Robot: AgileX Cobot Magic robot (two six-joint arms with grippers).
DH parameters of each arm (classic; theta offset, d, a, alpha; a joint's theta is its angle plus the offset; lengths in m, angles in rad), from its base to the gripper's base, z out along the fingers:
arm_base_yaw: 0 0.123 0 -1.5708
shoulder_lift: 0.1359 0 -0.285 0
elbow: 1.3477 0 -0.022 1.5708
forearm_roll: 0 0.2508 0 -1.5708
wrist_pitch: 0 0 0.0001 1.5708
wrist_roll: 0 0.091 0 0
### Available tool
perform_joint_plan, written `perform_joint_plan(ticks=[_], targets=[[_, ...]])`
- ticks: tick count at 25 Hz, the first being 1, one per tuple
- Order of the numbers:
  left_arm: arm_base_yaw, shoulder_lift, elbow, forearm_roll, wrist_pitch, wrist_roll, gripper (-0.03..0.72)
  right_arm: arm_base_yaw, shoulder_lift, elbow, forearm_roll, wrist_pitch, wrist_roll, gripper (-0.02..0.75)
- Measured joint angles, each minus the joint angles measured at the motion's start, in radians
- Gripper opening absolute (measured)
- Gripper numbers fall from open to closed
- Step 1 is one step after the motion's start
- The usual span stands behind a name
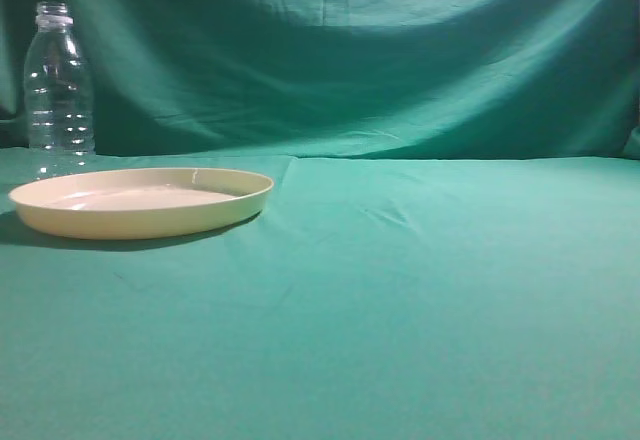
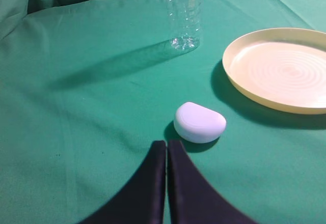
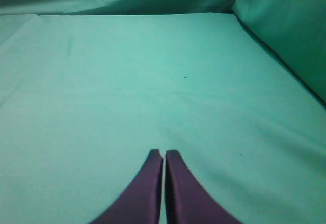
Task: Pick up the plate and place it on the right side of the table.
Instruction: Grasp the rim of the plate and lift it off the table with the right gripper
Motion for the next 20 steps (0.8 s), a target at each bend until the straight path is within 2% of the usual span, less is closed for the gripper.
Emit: perform_joint_plan(ticks=[16,18,20], targets=[[0.000,0.000,0.000,0.000,0.000,0.000,0.000,0.000,0.000,0.000,-0.004,-0.002,-0.014,0.000],[0.000,0.000,0.000,0.000,0.000,0.000,0.000,0.000,0.000,0.002,0.008,-0.039,-0.008,0.000],[0.000,0.000,0.000,0.000,0.000,0.000,0.000,0.000,0.000,0.002,0.084,-0.140,0.028,0.000]])
